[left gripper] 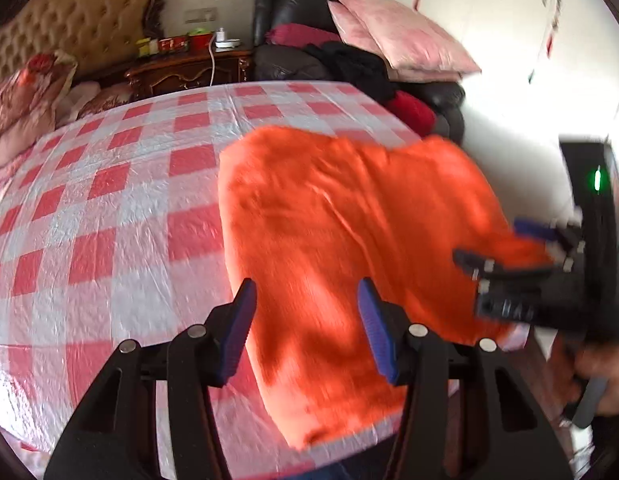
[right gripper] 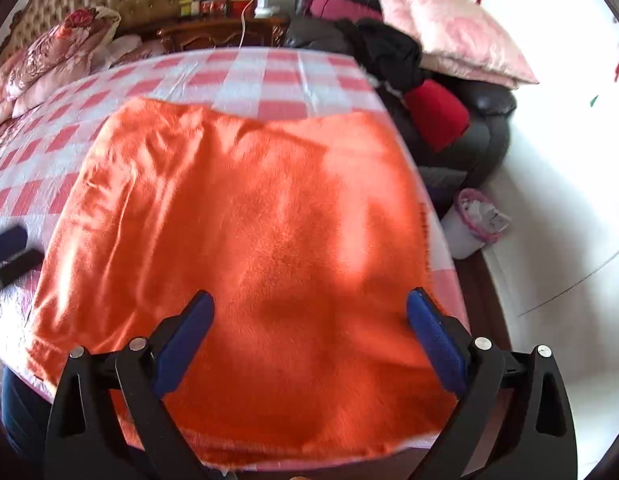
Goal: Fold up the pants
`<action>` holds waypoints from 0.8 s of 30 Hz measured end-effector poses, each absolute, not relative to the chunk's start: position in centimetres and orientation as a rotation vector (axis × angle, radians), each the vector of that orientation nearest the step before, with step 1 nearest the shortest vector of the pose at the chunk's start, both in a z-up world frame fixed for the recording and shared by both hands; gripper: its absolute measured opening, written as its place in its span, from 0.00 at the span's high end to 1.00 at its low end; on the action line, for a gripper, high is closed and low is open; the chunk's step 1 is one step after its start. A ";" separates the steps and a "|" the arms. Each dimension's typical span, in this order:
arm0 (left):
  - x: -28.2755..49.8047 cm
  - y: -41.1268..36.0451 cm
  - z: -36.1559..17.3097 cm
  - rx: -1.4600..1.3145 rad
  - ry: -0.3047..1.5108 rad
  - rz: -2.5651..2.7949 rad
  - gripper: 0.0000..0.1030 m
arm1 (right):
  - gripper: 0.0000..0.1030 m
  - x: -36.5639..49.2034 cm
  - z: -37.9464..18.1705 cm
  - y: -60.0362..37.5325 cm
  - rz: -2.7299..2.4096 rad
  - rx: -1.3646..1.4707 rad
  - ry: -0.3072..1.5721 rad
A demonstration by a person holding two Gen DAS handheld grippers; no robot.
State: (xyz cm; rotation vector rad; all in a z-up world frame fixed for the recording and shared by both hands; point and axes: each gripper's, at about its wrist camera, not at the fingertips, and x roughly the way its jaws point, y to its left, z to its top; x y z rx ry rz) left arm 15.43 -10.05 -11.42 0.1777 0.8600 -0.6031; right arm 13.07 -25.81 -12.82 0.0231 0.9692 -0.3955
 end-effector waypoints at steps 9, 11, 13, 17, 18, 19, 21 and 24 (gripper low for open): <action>14.3 -11.0 -15.0 0.212 0.907 -0.585 0.57 | 0.06 11.9 -14.9 -27.1 -0.413 0.049 0.985; 13.7 -11.1 -15.3 0.242 0.871 -0.580 0.57 | 0.05 11.6 -15.0 -27.0 -0.413 0.051 0.969; 13.3 -11.1 -15.4 0.249 0.852 -0.571 0.57 | 0.05 11.4 -15.1 -27.0 -0.413 0.058 0.958; 13.8 -10.7 -15.0 0.229 0.876 -0.580 0.56 | 0.05 11.3 -15.2 -27.2 -0.408 0.066 0.945; 14.1 -10.6 -14.6 0.203 0.897 -0.571 0.55 | 0.05 11.3 -15.2 -27.2 -0.411 0.065 0.951; 14.3 -10.3 -14.1 0.172 0.926 -0.559 0.55 | 0.05 11.3 -15.0 -27.2 -0.414 0.063 0.959; 13.9 -10.0 -12.6 0.146 0.929 -0.542 0.55 | 0.05 10.9 -14.0 -26.8 -0.415 0.060 0.957; 13.0 -9.0 -10.1 0.083 0.899 -0.542 0.55 | 0.05 9.0 -11.1 -26.4 -0.411 0.085 0.907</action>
